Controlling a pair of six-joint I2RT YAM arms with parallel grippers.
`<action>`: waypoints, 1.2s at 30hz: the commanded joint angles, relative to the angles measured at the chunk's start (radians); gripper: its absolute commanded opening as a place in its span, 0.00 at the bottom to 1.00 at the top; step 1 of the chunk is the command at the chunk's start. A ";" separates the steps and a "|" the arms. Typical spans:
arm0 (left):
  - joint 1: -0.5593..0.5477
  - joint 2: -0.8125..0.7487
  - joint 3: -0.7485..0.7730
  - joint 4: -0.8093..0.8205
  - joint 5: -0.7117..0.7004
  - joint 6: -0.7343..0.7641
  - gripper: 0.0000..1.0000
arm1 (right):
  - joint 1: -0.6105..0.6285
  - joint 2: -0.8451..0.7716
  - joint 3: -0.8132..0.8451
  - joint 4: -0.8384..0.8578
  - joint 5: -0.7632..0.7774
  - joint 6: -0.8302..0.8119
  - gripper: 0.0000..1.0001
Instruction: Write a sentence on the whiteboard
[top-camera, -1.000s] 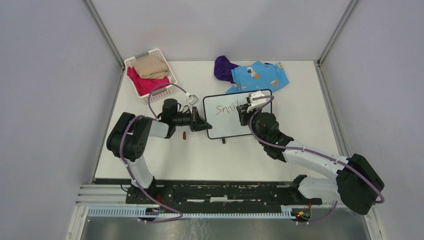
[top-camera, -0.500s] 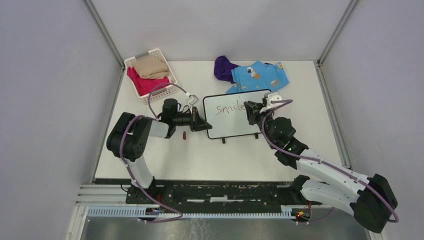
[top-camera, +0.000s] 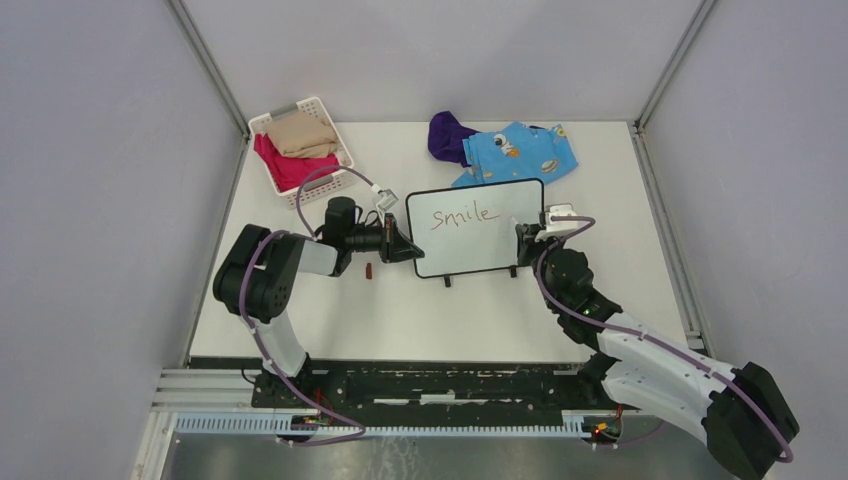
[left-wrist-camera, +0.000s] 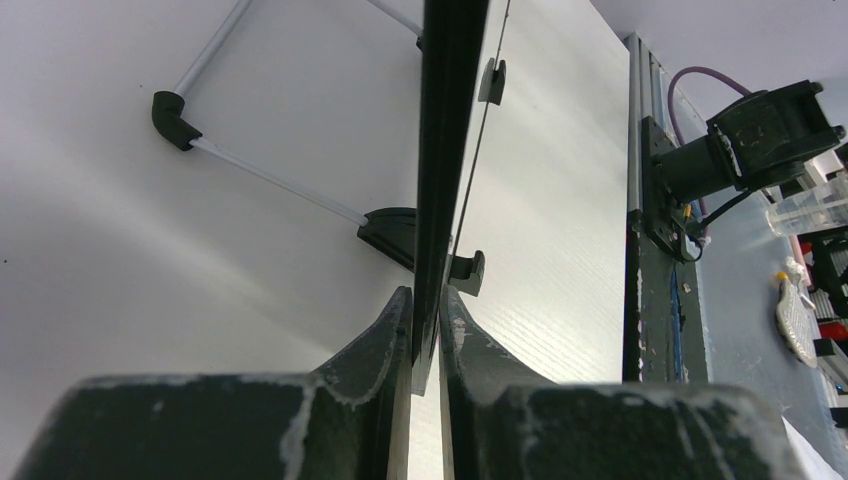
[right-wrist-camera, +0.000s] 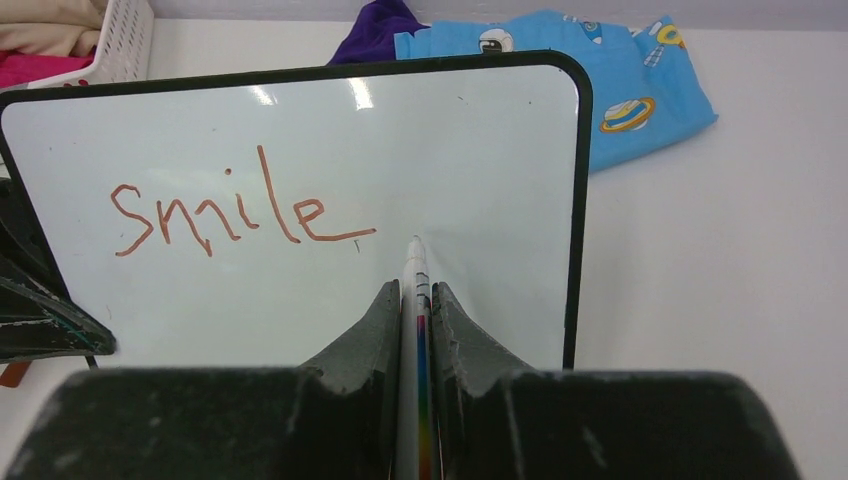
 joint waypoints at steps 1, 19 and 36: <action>-0.004 0.003 0.013 -0.055 -0.083 0.059 0.02 | -0.007 0.010 0.014 0.081 -0.024 0.015 0.00; -0.004 0.002 0.013 -0.063 -0.085 0.065 0.02 | -0.020 0.089 0.029 0.112 -0.060 0.025 0.00; -0.004 0.002 0.018 -0.080 -0.094 0.073 0.02 | 0.076 -0.090 0.030 0.005 -0.139 0.013 0.00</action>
